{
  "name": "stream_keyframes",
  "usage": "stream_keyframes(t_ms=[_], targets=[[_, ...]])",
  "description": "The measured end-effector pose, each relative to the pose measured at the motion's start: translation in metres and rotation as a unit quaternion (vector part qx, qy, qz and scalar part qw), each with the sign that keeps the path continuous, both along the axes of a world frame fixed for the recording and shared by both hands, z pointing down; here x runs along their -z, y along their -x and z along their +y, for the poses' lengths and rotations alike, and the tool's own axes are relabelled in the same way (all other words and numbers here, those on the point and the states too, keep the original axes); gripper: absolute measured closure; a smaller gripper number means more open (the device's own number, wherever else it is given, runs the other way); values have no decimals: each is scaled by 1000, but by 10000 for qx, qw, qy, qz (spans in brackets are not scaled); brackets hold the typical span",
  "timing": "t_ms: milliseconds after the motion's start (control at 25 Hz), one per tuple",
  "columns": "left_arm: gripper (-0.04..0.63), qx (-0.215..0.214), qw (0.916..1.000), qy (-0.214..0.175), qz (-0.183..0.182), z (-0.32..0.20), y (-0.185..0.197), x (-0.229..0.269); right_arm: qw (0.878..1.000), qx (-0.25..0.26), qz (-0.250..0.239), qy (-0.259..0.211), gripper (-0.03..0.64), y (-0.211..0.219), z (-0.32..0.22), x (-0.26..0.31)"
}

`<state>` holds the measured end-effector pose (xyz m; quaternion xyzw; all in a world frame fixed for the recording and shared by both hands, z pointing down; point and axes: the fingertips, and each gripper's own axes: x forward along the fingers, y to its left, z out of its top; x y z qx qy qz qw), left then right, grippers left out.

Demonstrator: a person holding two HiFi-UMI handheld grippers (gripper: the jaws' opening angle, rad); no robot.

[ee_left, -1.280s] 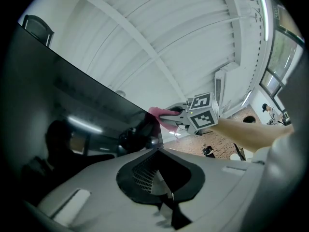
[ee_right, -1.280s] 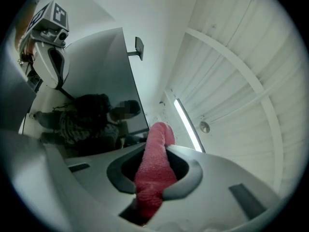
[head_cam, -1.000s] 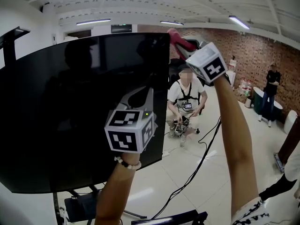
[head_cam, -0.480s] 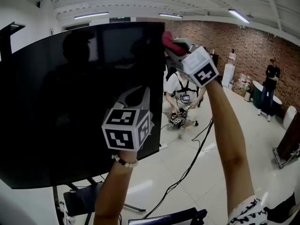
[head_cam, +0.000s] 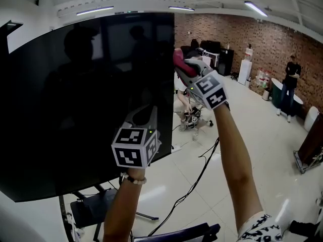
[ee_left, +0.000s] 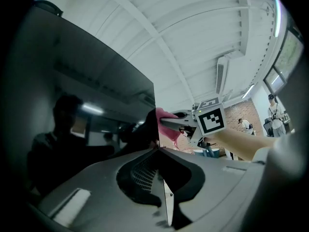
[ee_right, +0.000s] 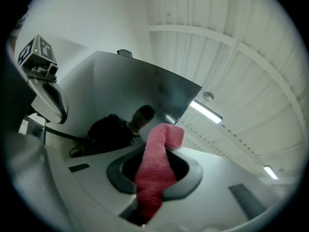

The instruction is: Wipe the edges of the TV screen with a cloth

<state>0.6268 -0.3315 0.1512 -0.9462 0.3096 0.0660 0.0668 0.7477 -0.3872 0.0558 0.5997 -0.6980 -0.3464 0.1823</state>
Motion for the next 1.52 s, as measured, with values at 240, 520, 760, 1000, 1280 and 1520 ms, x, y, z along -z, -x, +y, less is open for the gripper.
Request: stream_keyframes(t_ms=[240,520,760,1000,1280,1520], targets=[[607,60,9995,224,-229,-3,-1,-51,9990,-68,-277,330,546,-8,0,-67],[607,-3,9980,487,-407,-6,-9,-97,9965,-31,-466,699,547,-4,-3,-132],[607,-142,9951,827,-516,1,-17,-141,9906,131,-864,1055,548,6,1,-188],[607,-87,9924,1146,-441,4,-10,-187,9820,116,-1150,1496,548,-4,-3,-268],[607,105,9878,1470,-504,4,3,-242,9755,51,-1242,1814,548,-6,-4,-349],[608,273,9824,1756,-576,7,19,-288,9668,-159,-1259,2218,546,-6,-5,-427]])
